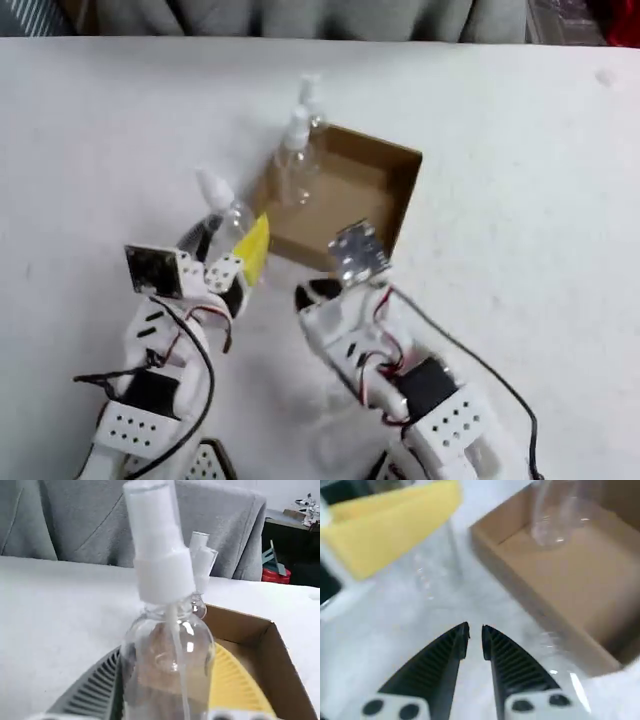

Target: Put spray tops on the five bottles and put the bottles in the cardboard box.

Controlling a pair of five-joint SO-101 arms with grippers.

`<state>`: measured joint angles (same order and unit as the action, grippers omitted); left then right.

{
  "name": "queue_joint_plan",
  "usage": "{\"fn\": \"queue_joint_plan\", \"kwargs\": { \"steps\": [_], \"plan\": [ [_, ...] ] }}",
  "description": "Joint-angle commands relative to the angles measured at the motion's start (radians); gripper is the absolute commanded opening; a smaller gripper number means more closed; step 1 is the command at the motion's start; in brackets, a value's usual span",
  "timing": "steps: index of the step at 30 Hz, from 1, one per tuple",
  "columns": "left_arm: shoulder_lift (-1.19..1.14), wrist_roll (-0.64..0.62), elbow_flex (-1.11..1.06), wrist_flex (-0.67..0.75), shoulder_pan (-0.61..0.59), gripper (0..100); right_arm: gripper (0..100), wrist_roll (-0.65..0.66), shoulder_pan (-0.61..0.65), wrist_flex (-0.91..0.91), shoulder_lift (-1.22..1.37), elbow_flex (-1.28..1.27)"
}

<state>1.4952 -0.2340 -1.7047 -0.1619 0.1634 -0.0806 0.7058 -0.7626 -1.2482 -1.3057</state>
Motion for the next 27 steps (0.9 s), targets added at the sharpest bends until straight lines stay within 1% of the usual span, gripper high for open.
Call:
{"fn": "queue_joint_plan", "kwargs": {
  "steps": [1,3,5,7,9,13,14,18,20,23,27],
  "plan": [
    [0.007,-0.046,0.117,-0.063,-0.061,2,1.6,0.009,0.111,0.035,-0.019,-0.011],
    [0.005,-0.121,0.155,-0.086,-0.088,2,1.6,0.009,0.166,0.030,-0.019,-0.012],
    [-0.021,-0.184,0.189,-0.117,-0.090,2,1.6,0.009,0.209,0.030,-0.019,-0.012],
    [-0.087,-0.195,0.224,-0.118,-0.090,2,1.6,0.011,0.251,0.036,-0.019,-0.012],
    [-0.179,-0.196,0.256,-0.087,-0.090,2,1.6,0.011,0.292,0.038,-0.019,-0.014],
    [-0.352,-0.192,0.295,0.020,-0.090,2,1.6,0.101,0.338,0.053,-0.019,-0.014],
    [-0.386,-0.192,0.304,0.031,-0.090,2,1.6,0.098,0.338,0.073,-0.019,-0.025],
    [-0.421,-0.192,0.315,0.031,-0.061,2,1.6,0.075,0.340,0.226,-0.019,-0.107],
    [-0.421,-0.192,0.310,0.026,-0.028,2,1.6,0.063,0.340,0.340,-0.019,-0.164],
    [-0.421,-0.192,0.308,-0.017,0.002,2,1.6,0.041,0.337,0.530,-0.019,-0.255],
    [-0.421,-0.190,0.316,-0.044,0.005,2,1.6,0.048,0.334,0.756,-0.019,-0.354]
  ]
}}
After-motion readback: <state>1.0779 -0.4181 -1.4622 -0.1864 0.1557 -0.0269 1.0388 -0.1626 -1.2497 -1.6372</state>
